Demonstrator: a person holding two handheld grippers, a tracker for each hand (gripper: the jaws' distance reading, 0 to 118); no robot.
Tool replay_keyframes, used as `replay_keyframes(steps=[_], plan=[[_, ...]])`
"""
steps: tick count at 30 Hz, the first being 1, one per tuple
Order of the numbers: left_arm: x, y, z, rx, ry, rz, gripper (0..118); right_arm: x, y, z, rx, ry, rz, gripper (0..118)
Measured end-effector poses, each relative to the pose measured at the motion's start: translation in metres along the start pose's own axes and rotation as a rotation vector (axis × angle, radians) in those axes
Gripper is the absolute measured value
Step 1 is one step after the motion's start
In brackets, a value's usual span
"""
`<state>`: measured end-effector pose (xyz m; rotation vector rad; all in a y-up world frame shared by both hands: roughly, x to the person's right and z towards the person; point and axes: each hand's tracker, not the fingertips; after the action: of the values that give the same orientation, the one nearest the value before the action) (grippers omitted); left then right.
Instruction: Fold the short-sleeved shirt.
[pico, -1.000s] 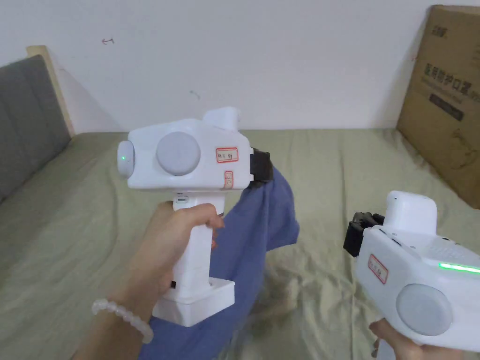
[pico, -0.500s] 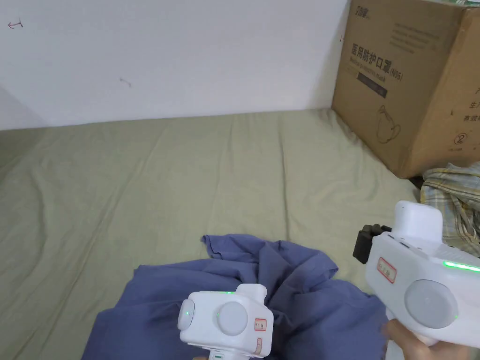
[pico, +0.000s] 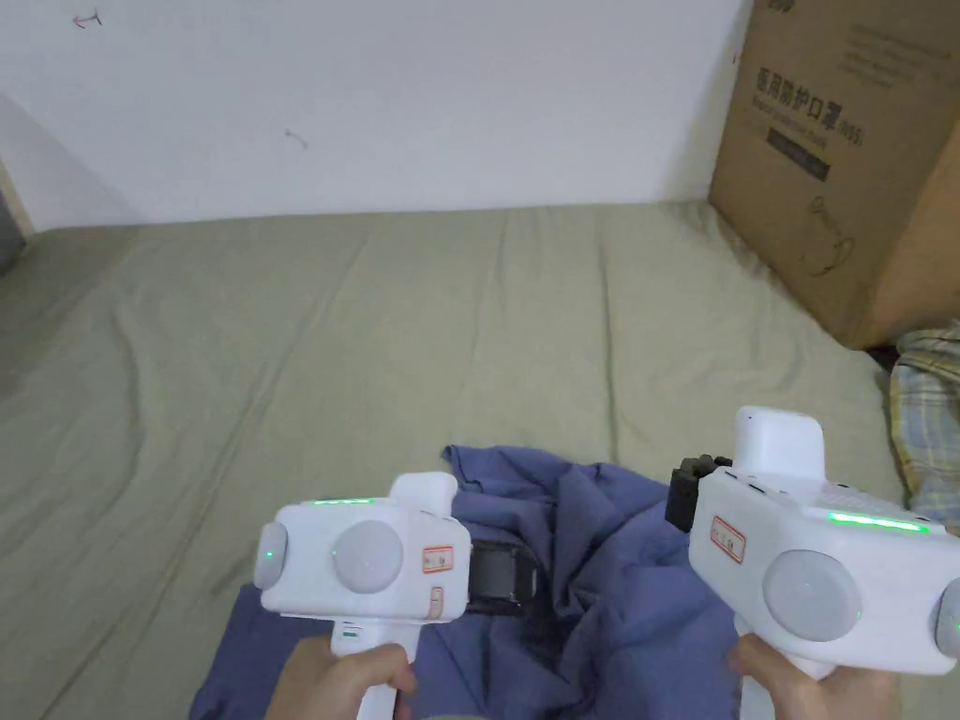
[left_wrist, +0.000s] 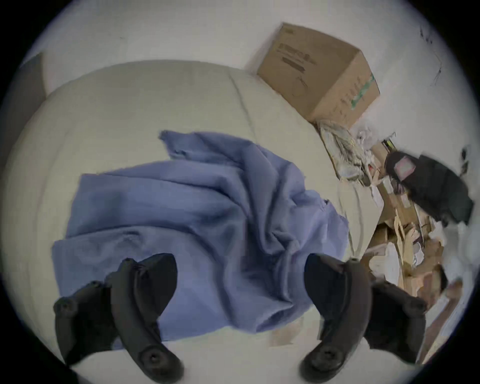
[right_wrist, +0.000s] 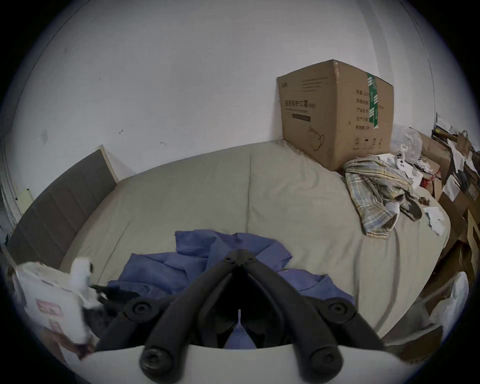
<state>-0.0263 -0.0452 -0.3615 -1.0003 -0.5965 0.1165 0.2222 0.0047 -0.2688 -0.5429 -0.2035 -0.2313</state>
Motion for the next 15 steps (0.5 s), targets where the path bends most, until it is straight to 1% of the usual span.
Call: replay_keyframes(steps=[1, 2, 3, 4, 5, 7, 10, 11, 13, 14, 15], plan=[[-0.012, -0.002, 0.011, 0.020, 0.021, 0.023, 90, -0.002, -0.001, -0.001, -0.005, 0.011, 0.002, 1], [-0.024, -0.006, 0.021, 0.035, 0.055, 0.035, 69, -0.005, -0.002, -0.002, -0.009, 0.018, 0.003, 1], [-0.036, -0.010, 0.027, 0.044, 0.097, 0.049, 28, -0.009, -0.004, -0.003, -0.014, 0.023, 0.006, 1], [-0.045, -0.015, 0.031, 0.047, 0.143, 0.062, 0, -0.011, -0.005, -0.004, -0.018, 0.025, 0.006, 1], [-0.055, -0.023, 0.036, 0.046, 0.173, 0.079, 0, -0.013, -0.007, -0.006, -0.024, 0.028, 0.006, 1], [-0.074, -0.040, 0.041, 0.016, 0.174, 0.100, 0, -0.019, -0.011, -0.008, -0.040, 0.044, 0.010, 1], [-0.091, -0.065, 0.050, 0.012, 0.207, 0.172, 0, -0.027, -0.016, -0.012, -0.057, 0.050, 0.039, 1], [-0.096, -0.073, 0.052, 0.019, 0.227, 0.192, 0, -0.030, -0.016, -0.014, -0.064, 0.052, 0.046, 1], [-0.100, -0.078, 0.064, 0.089, 0.263, 0.224, 2, -0.033, -0.017, -0.016, -0.075, 0.058, 0.053, 1], [-0.102, -0.078, 0.072, 0.107, 0.261, 0.234, 13, -0.035, -0.017, -0.016, -0.077, 0.063, 0.057, 1], [-0.105, -0.079, 0.078, 0.117, 0.259, 0.235, 50, -0.037, -0.017, -0.016, -0.078, 0.067, 0.064, 1]])
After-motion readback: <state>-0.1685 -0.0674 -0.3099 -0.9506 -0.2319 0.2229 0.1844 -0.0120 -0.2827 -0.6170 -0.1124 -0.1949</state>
